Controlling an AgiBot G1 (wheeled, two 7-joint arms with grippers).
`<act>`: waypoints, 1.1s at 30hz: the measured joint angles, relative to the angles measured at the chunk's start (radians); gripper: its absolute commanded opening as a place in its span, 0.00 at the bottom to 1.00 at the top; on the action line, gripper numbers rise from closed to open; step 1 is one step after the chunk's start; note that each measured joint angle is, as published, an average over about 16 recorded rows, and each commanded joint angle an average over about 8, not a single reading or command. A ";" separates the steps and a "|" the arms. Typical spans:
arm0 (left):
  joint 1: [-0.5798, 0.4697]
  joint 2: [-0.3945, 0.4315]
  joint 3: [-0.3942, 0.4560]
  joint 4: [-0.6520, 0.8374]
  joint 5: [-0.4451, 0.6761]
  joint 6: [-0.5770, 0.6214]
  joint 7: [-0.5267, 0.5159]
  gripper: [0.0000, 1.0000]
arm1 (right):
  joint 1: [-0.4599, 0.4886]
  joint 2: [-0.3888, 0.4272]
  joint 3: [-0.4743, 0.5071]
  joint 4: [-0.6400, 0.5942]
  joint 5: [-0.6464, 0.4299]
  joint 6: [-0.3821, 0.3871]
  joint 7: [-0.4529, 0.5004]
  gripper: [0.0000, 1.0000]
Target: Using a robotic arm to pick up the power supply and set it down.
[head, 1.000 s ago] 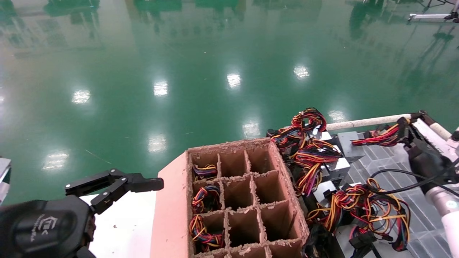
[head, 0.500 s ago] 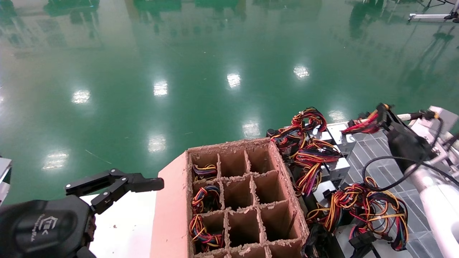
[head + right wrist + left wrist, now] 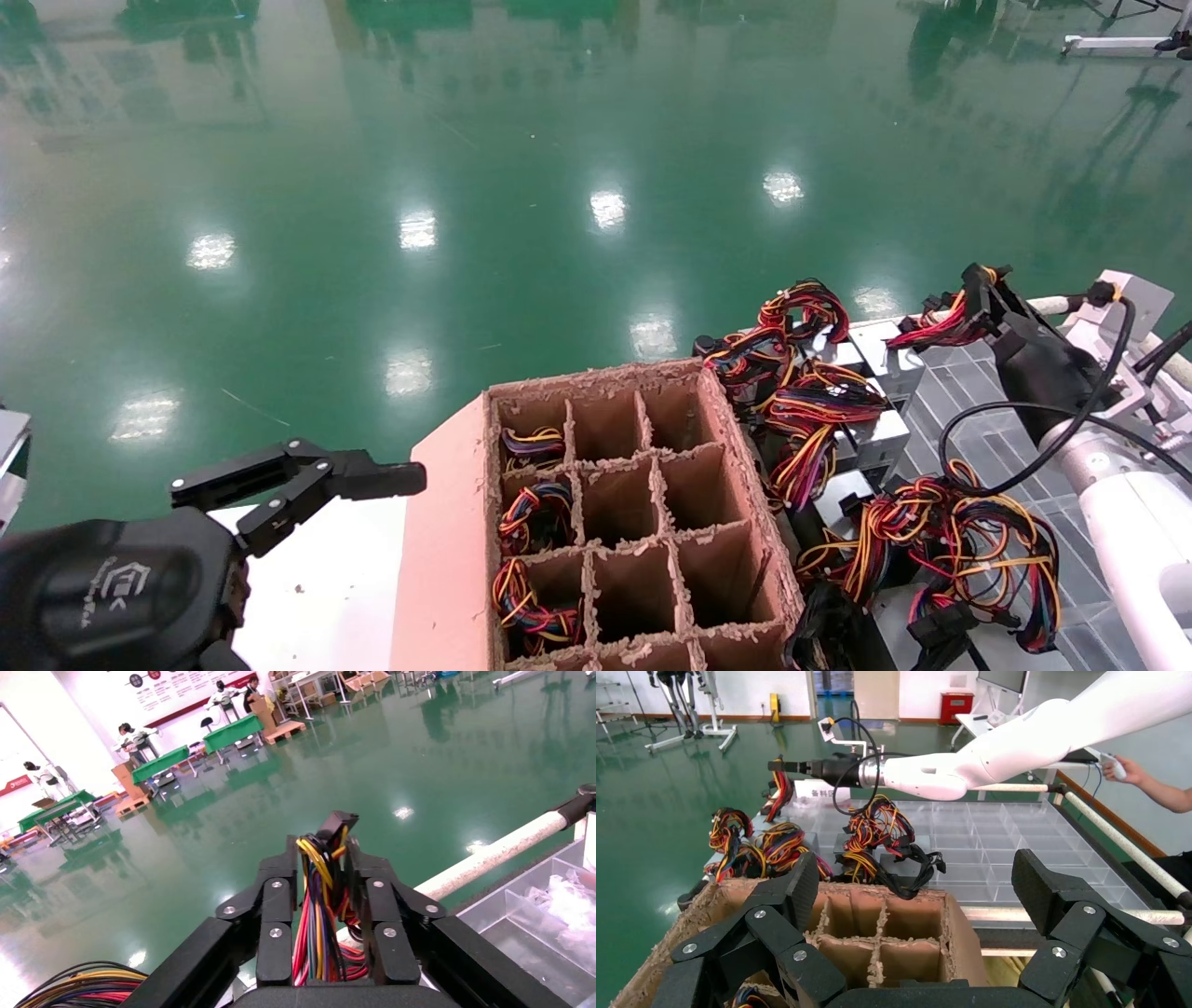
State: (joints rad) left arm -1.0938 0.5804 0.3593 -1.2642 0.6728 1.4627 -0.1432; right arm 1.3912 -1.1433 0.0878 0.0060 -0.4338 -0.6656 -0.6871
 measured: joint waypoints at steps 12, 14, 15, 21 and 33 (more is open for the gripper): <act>0.000 0.000 0.000 0.000 0.000 0.000 0.000 1.00 | -0.004 0.003 0.003 0.000 0.004 -0.003 0.000 1.00; 0.000 0.000 0.000 0.000 0.000 0.000 0.000 1.00 | -0.004 0.004 0.002 0.001 0.004 -0.004 0.000 1.00; 0.000 0.000 0.000 0.000 0.000 0.000 0.000 1.00 | -0.003 0.004 0.002 0.002 0.003 -0.005 0.001 1.00; 0.000 0.000 0.000 0.000 0.000 0.000 0.000 1.00 | 0.000 0.014 -0.004 0.011 -0.005 -0.023 0.012 1.00; 0.000 0.000 0.000 0.000 0.000 0.000 0.000 1.00 | -0.013 0.048 -0.026 0.055 -0.029 -0.124 0.111 1.00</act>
State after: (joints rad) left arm -1.0939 0.5804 0.3594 -1.2638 0.6727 1.4628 -0.1430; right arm 1.3780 -1.0951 0.0619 0.0612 -0.4631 -0.7899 -0.5761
